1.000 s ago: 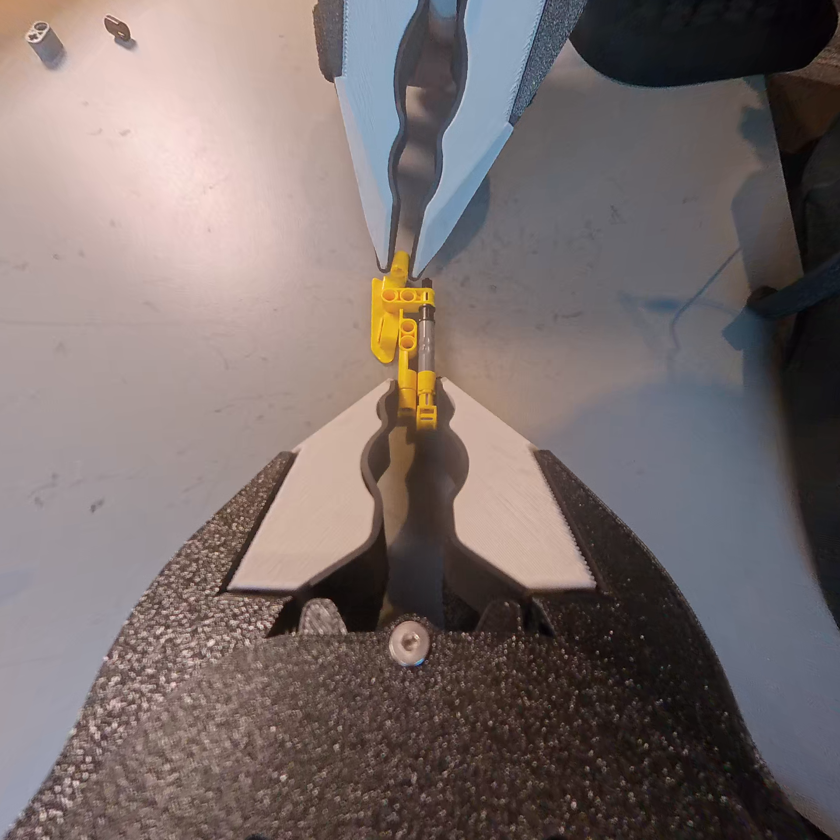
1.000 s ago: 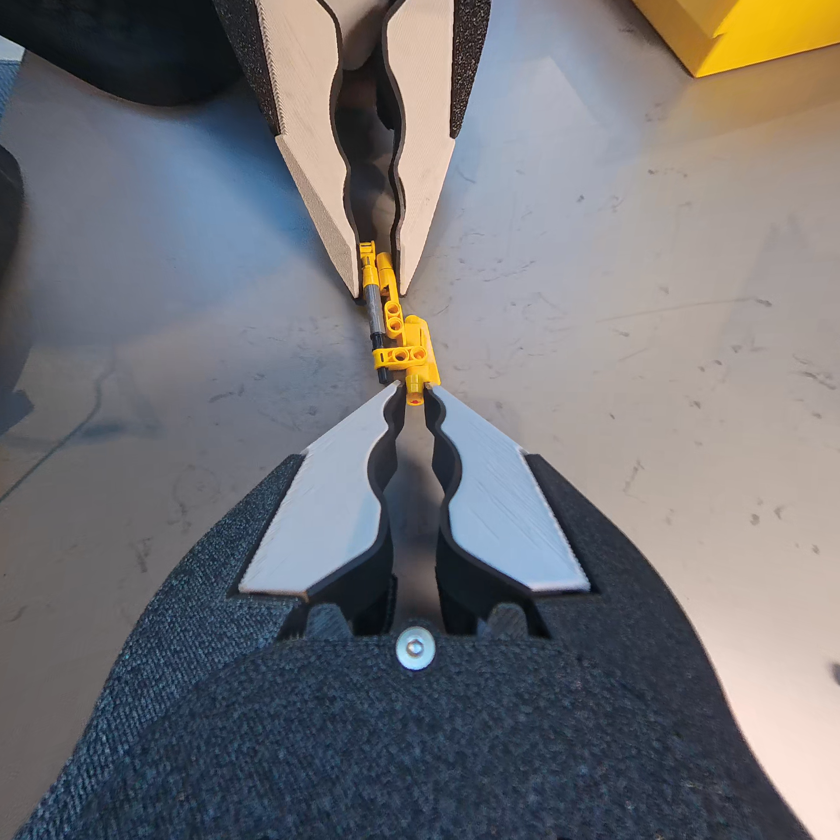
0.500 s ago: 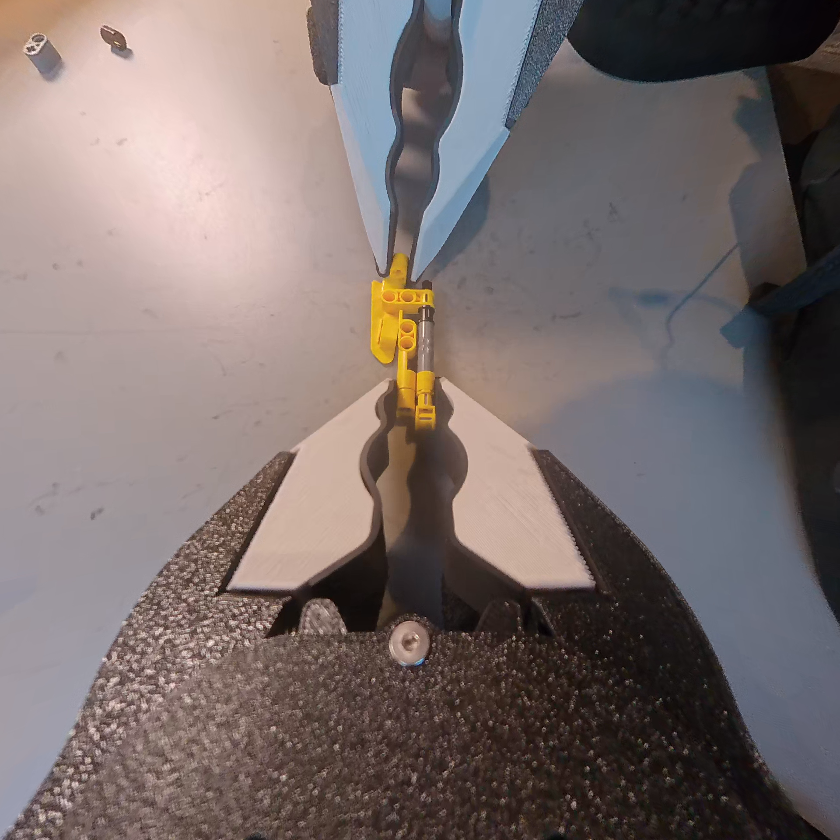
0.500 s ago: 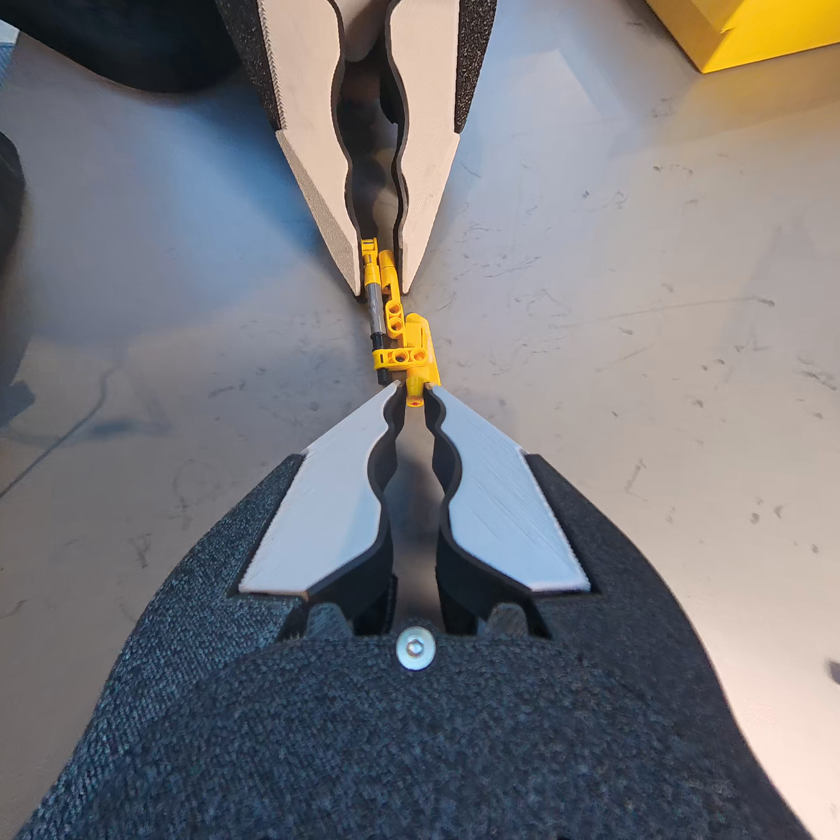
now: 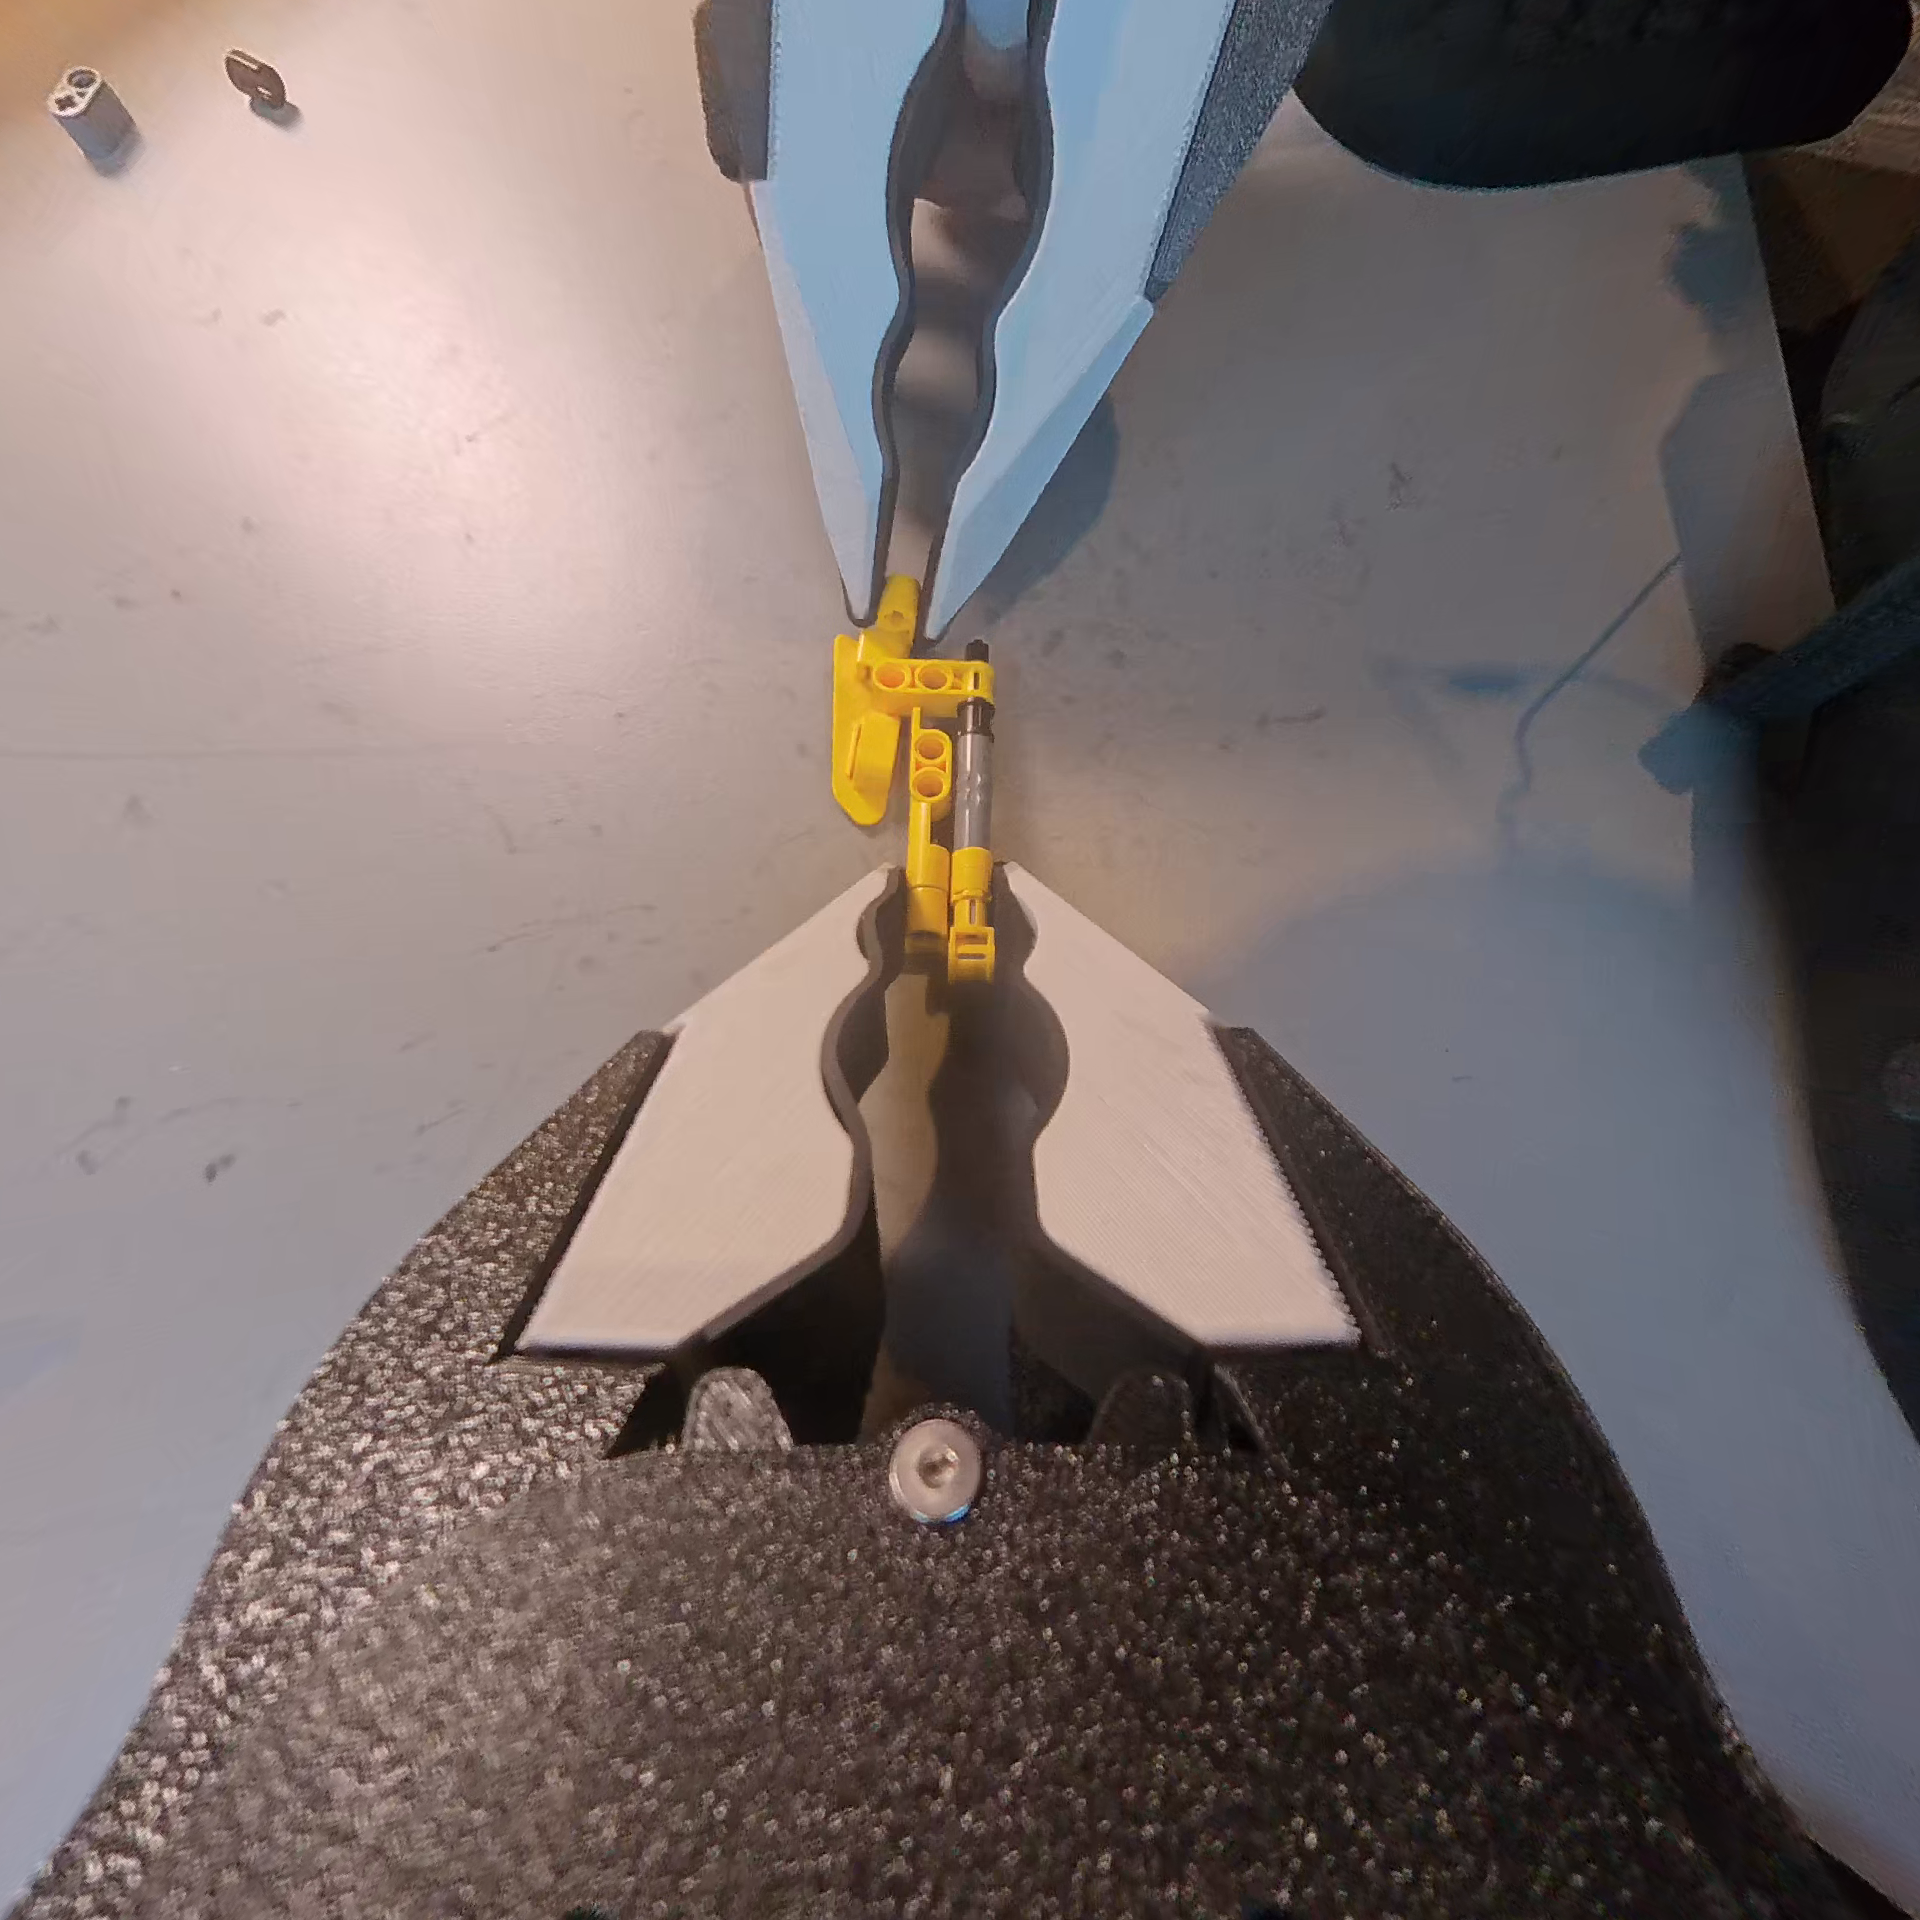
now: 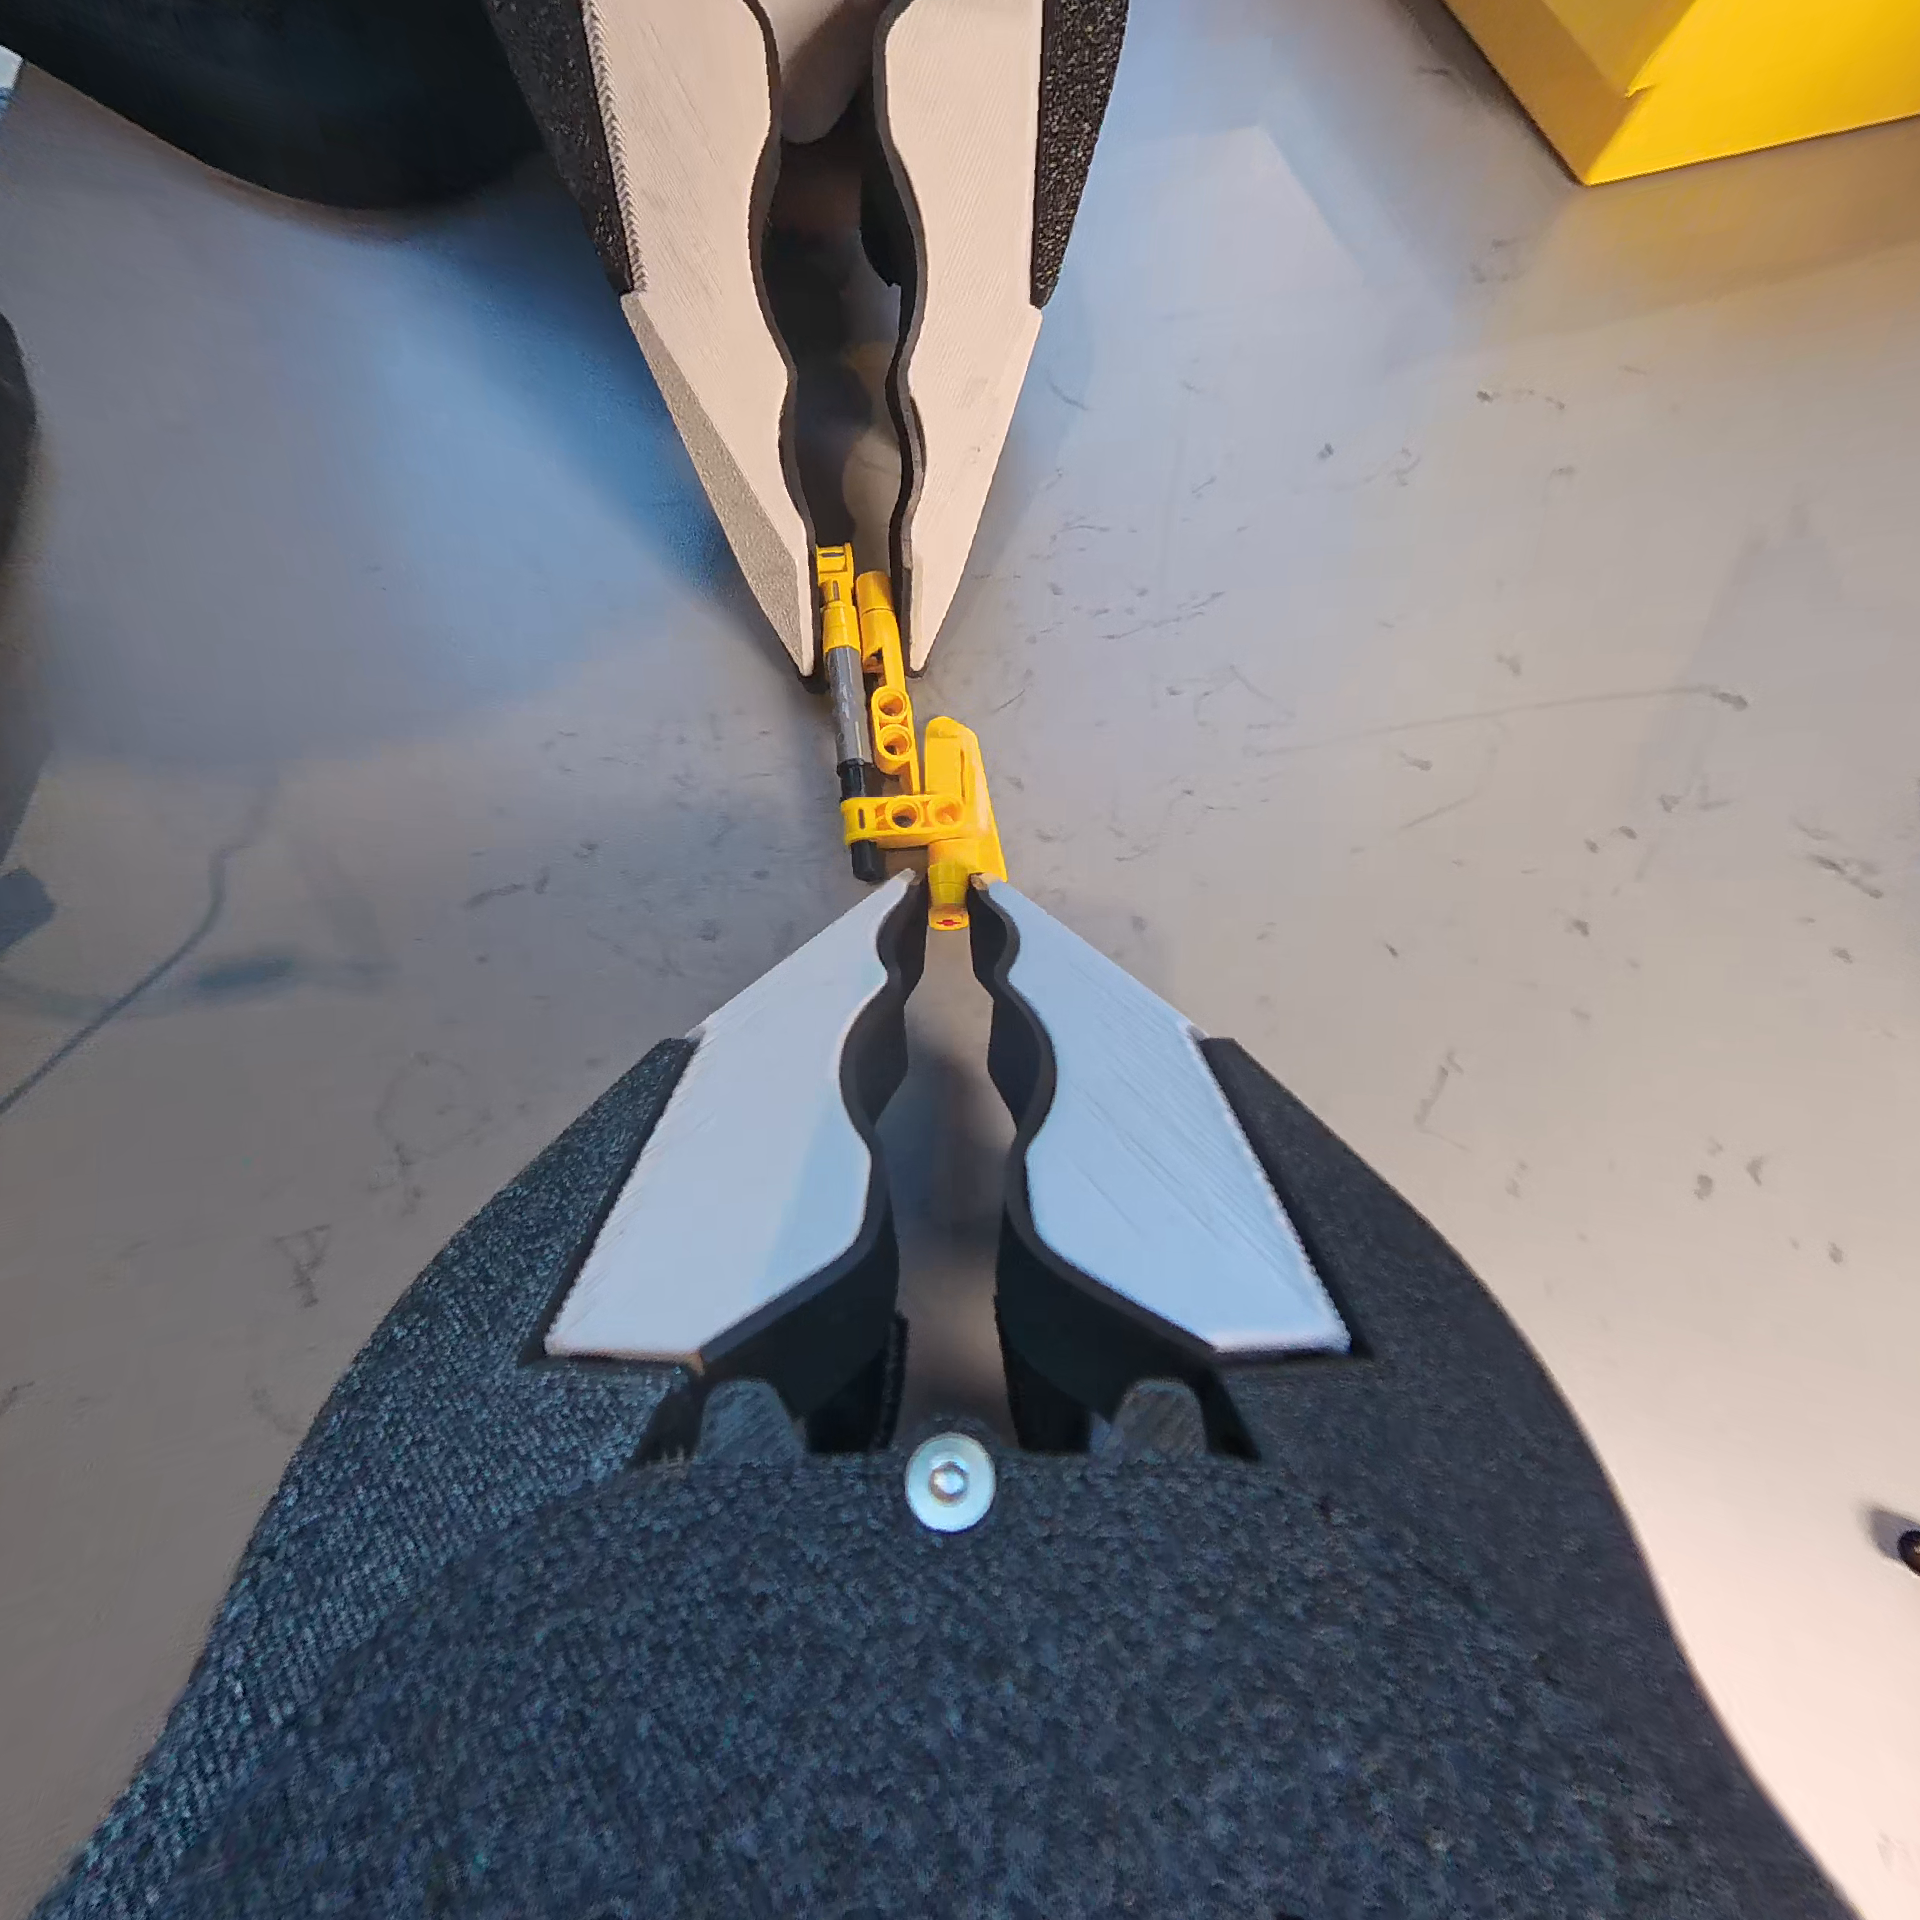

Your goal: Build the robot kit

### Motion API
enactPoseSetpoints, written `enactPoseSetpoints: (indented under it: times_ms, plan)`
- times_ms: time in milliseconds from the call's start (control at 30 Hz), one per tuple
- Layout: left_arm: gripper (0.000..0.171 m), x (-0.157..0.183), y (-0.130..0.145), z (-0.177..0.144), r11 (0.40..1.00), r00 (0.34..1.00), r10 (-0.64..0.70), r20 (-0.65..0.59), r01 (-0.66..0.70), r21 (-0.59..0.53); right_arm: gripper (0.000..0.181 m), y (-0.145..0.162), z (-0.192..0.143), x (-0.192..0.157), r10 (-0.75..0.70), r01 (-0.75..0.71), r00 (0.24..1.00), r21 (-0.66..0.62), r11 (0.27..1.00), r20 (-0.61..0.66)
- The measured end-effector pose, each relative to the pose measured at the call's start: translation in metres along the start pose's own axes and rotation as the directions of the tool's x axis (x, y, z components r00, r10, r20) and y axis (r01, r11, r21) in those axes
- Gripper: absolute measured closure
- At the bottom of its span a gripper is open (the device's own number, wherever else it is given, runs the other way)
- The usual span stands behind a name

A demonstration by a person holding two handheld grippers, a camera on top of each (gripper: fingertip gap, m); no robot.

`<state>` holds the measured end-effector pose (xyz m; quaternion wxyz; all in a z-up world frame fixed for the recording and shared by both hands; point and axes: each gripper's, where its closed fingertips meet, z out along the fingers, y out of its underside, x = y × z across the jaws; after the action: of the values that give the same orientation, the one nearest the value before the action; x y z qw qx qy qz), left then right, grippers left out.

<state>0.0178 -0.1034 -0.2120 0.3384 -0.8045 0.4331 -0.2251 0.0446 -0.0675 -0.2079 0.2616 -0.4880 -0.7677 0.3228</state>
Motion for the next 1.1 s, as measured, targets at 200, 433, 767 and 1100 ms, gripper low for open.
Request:
enactPoseSetpoints:
  times_ms: [200, 433, 767, 1100]
  plan:
    - [0.156, -0.006, 0.001, -0.013, 0.998, 0.998, -0.056, -0.021, 0.057, 0.02, 0.174, 0.001, -0.002, 0.014, -0.203, 0.202, 0.968, -0.022, 0.979, -0.15]
    - [0.153, -0.009, 0.009, -0.012, 0.995, 0.995, -0.099, -0.023, 0.099, -0.011, 0.174, 0.001, -0.003, 0.02, -0.395, 0.387, 0.885, -0.084, 0.918, -0.247]
    - [0.137, -0.017, -0.009, -0.027, 0.983, 0.988, -0.15, -0.022, 0.152, 0.101, 0.174, -0.019, -0.016, 0.021, -0.438, 0.459, 0.836, -0.015, 0.888, -0.331]
    - [0.164, 0.004, -0.048, -0.025, 0.936, 0.969, -0.181, -0.169, 0.223, 0.272, 0.174, -0.059, -0.025, 0.0, -0.563, 0.656, 0.688, 0.06, 0.752, -0.458]
